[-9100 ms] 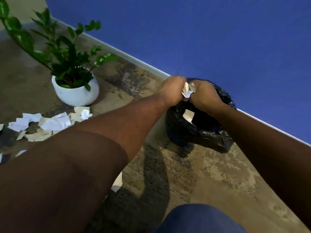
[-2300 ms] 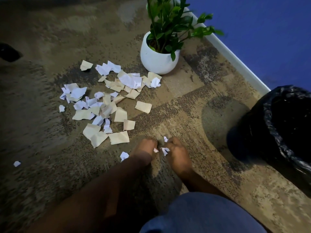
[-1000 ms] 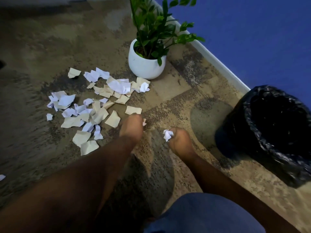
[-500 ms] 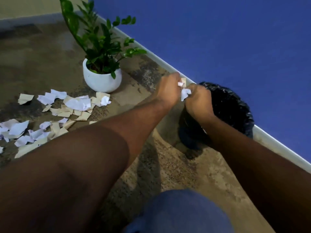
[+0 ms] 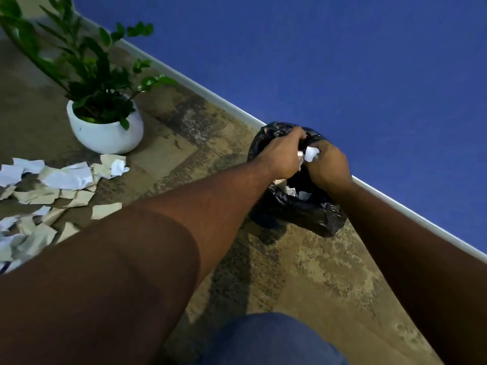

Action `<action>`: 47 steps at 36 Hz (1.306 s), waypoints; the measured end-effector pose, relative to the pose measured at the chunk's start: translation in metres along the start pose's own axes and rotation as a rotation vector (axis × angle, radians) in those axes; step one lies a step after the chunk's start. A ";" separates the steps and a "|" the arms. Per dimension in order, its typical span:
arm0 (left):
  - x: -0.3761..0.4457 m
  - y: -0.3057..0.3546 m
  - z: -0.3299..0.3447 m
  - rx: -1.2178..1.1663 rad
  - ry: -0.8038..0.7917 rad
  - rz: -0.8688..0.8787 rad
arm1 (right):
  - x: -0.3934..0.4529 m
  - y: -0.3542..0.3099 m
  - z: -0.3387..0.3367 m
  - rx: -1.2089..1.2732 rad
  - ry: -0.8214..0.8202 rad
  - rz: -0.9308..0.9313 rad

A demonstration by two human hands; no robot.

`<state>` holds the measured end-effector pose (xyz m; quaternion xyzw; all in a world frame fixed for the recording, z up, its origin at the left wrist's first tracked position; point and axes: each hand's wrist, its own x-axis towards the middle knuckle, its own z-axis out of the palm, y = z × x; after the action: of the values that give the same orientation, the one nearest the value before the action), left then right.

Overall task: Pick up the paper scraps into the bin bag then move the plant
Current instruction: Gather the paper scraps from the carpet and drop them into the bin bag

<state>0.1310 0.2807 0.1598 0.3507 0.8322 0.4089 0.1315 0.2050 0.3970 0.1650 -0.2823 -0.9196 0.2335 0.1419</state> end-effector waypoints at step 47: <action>-0.346 -0.369 -0.188 0.323 0.219 -1.144 | -0.117 -0.265 0.356 -0.447 -0.936 -0.542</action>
<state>0.1094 -0.2232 -0.0302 -0.1810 0.9491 0.1754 0.1890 0.0384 0.0104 -0.0173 0.0731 -0.9507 0.0890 -0.2879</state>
